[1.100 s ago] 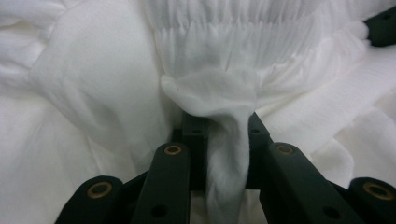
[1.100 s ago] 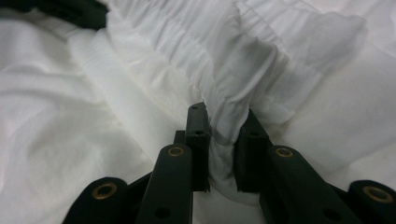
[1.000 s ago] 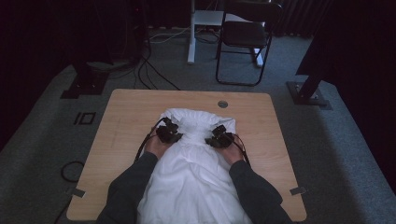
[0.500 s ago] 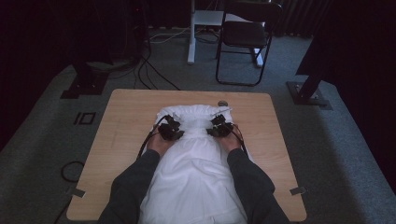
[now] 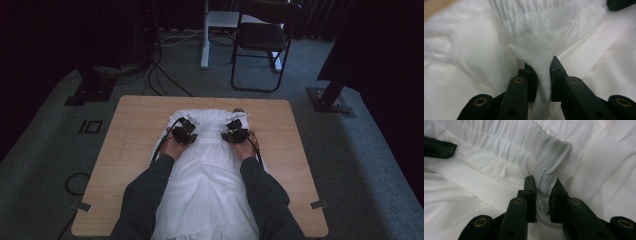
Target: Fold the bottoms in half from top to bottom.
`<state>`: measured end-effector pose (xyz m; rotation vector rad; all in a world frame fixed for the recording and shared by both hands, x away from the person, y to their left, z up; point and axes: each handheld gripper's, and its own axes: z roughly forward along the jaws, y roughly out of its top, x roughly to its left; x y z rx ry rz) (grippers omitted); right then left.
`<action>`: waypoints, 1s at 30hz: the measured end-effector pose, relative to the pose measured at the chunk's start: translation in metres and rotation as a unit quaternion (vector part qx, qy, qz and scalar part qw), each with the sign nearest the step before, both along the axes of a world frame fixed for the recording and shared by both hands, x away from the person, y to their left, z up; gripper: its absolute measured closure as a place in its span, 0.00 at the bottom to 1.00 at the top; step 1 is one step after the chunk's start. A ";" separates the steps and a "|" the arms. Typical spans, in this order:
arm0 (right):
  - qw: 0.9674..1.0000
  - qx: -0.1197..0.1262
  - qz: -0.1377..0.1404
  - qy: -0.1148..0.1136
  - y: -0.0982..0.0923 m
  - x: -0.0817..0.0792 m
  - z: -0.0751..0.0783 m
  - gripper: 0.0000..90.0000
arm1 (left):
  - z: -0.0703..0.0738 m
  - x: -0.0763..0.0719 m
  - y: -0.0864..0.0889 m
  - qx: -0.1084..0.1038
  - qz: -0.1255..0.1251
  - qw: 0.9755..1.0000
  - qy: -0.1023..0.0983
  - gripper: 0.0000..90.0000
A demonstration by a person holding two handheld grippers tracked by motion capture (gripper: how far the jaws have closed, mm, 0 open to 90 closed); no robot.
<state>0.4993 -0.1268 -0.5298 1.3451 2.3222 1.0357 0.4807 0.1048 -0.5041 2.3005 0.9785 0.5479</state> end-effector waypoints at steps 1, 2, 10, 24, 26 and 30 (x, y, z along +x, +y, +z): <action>1.000 0.012 0.000 -0.008 -0.004 -0.002 0.006 0.88 | 0.010 -0.004 0.003 -0.017 -0.002 1.000 -0.009 0.90; 1.000 0.025 0.004 -0.018 -0.008 -0.005 0.014 0.88 | 0.021 -0.008 0.006 -0.035 -0.006 0.999 -0.020 0.90; 0.987 0.069 0.048 -0.136 -0.036 -0.047 0.109 0.88 | 0.102 -0.058 0.016 -0.125 -0.053 0.985 -0.103 0.91; 0.986 0.018 0.136 -0.096 -0.033 -0.140 0.057 0.88 | 0.022 -0.138 0.029 -0.098 -0.094 0.991 -0.003 0.90; 0.987 0.009 0.144 -0.075 -0.032 -0.149 0.039 0.88 | 0.002 -0.145 0.028 -0.083 -0.096 0.992 0.020 0.90; 0.987 -0.005 0.154 -0.038 -0.028 -0.163 0.010 0.87 | -0.027 -0.153 0.023 -0.040 -0.098 0.993 0.050 0.89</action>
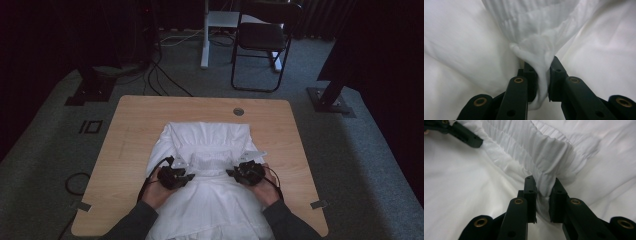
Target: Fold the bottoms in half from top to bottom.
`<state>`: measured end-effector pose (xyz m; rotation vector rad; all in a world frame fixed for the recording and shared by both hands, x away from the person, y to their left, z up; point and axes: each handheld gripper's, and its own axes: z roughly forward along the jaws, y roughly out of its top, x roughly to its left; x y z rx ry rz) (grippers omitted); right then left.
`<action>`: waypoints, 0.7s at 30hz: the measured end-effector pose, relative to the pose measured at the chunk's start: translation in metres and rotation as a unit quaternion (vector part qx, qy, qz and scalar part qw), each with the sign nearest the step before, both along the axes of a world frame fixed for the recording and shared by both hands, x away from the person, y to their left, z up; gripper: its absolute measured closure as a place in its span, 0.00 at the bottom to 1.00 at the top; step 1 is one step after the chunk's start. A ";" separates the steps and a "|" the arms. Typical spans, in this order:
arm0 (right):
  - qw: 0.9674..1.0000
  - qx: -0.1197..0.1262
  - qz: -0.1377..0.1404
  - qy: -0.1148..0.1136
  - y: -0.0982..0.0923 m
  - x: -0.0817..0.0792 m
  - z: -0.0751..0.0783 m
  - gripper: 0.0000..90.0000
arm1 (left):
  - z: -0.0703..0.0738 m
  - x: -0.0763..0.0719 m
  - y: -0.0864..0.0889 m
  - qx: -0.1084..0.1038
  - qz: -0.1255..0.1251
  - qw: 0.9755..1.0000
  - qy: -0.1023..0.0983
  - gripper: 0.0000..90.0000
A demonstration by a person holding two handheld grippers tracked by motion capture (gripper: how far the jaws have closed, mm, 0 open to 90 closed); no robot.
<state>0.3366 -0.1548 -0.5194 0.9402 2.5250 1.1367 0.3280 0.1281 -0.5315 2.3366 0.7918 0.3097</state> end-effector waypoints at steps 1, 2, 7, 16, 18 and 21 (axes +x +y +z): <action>1.000 0.000 0.000 0.000 0.000 0.000 0.000 0.87 | 0.000 0.000 0.000 0.000 0.000 1.000 0.000 0.88; 1.000 -0.008 0.002 0.007 0.001 -0.002 -0.006 0.87 | -0.006 0.001 -0.001 0.010 0.001 1.000 0.001 0.88; 0.999 -0.008 -0.012 0.035 0.004 0.003 -0.025 0.87 | -0.006 0.015 -0.004 0.033 -0.003 0.999 -0.008 0.88; 0.999 -0.009 -0.046 0.010 0.012 0.042 -0.030 0.87 | -0.007 0.063 -0.004 0.024 0.037 0.999 -0.023 0.88; 0.998 -0.010 -0.059 0.011 0.013 0.056 -0.029 0.87 | -0.007 0.073 -0.007 0.027 0.047 0.998 -0.028 0.88; 0.997 -0.018 -0.077 0.005 0.014 0.077 -0.028 0.87 | -0.009 0.089 -0.012 0.019 0.068 0.997 -0.038 0.88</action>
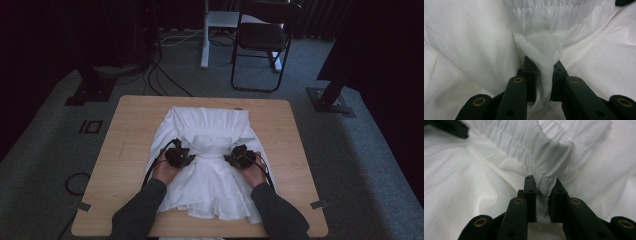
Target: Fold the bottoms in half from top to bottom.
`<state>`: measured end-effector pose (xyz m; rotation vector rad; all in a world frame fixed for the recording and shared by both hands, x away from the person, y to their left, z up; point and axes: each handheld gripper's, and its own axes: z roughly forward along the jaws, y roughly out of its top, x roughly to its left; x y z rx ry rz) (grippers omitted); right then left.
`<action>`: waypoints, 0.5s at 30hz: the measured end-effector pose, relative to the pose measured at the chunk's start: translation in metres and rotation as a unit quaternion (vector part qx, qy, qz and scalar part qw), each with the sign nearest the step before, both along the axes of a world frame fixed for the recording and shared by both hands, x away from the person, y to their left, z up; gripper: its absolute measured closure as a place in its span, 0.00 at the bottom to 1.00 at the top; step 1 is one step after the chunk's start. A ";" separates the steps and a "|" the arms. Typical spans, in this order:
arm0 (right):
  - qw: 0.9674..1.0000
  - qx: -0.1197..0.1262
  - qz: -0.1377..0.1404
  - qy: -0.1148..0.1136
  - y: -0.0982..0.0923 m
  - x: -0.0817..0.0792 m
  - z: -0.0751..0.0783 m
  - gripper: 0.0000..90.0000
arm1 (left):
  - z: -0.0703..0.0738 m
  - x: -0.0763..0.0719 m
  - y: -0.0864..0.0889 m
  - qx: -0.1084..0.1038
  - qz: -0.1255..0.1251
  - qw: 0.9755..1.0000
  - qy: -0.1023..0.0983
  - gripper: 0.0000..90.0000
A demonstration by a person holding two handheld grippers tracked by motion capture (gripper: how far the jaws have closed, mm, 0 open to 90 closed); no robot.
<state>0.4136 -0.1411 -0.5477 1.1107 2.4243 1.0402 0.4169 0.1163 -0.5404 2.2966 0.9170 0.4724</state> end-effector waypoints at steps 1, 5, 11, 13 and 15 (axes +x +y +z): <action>1.000 -0.004 -0.010 -0.002 0.001 0.008 0.001 0.87 | -0.001 0.004 -0.001 -0.004 0.007 1.000 -0.003 0.88; 1.000 -0.007 -0.028 0.003 0.004 0.030 0.003 0.87 | 0.000 0.017 -0.004 -0.009 0.031 0.999 -0.002 0.88; 0.999 0.042 -0.028 0.012 -0.008 0.036 0.017 0.87 | 0.021 0.011 0.005 -0.063 0.028 0.997 -0.020 0.89; 0.998 0.052 -0.023 -0.032 -0.013 0.026 0.040 0.88 | 0.050 -0.004 0.004 -0.074 0.036 0.994 -0.070 0.91; 0.996 0.053 -0.023 -0.066 -0.014 0.018 0.059 0.88 | 0.070 -0.014 0.003 -0.088 0.037 0.990 -0.101 0.92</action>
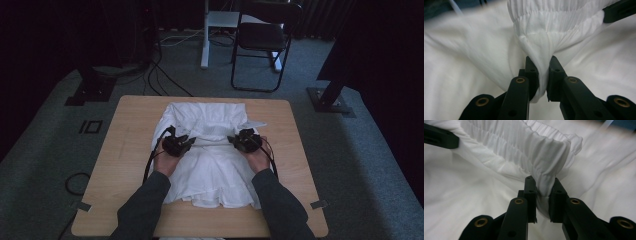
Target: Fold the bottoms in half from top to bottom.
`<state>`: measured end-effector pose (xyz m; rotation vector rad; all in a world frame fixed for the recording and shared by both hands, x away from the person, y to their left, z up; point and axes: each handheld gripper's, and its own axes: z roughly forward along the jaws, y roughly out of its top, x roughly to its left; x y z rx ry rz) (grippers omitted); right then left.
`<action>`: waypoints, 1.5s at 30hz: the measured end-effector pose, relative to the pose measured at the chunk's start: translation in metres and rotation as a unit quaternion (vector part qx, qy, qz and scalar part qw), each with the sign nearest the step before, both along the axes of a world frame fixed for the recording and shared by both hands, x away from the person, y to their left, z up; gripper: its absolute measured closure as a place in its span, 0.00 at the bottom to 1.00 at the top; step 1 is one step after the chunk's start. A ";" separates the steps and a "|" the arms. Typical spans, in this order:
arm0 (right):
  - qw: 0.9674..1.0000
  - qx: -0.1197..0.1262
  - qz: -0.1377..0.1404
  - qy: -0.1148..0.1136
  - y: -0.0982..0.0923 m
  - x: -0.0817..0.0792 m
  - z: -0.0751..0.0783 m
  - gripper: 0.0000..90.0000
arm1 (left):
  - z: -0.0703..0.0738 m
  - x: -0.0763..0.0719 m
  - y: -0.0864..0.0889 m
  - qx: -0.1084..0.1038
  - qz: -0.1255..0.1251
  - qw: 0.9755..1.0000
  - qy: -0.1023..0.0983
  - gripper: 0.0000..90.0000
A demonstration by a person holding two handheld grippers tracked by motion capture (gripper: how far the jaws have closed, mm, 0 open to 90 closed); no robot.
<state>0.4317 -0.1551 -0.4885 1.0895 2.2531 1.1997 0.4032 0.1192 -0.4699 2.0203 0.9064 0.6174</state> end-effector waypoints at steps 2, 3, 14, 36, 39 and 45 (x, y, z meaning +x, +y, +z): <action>0.999 0.002 -0.004 -0.043 -0.002 -0.010 0.021 0.89 | 0.018 -0.008 0.001 -0.023 -0.005 1.000 -0.019 0.92; 0.998 0.004 -0.004 -0.061 -0.004 -0.016 0.031 0.89 | 0.025 -0.012 0.003 -0.038 -0.010 0.999 -0.026 0.92; 0.998 -0.008 0.043 -0.049 -0.008 -0.065 0.015 0.89 | -0.011 -0.044 0.016 -0.047 -0.050 0.997 0.045 0.87; 0.999 0.038 -0.010 0.019 -0.028 -0.020 -0.006 0.83 | -0.018 0.003 0.025 -0.055 0.006 0.992 0.116 0.99; 0.999 0.031 -0.027 0.036 -0.017 0.006 -0.014 0.78 | -0.031 0.020 0.012 -0.031 0.006 0.989 0.144 0.98; 0.997 0.031 -0.021 0.074 -0.011 0.021 -0.028 0.77 | -0.057 0.015 0.004 -0.030 -0.013 0.985 0.168 0.97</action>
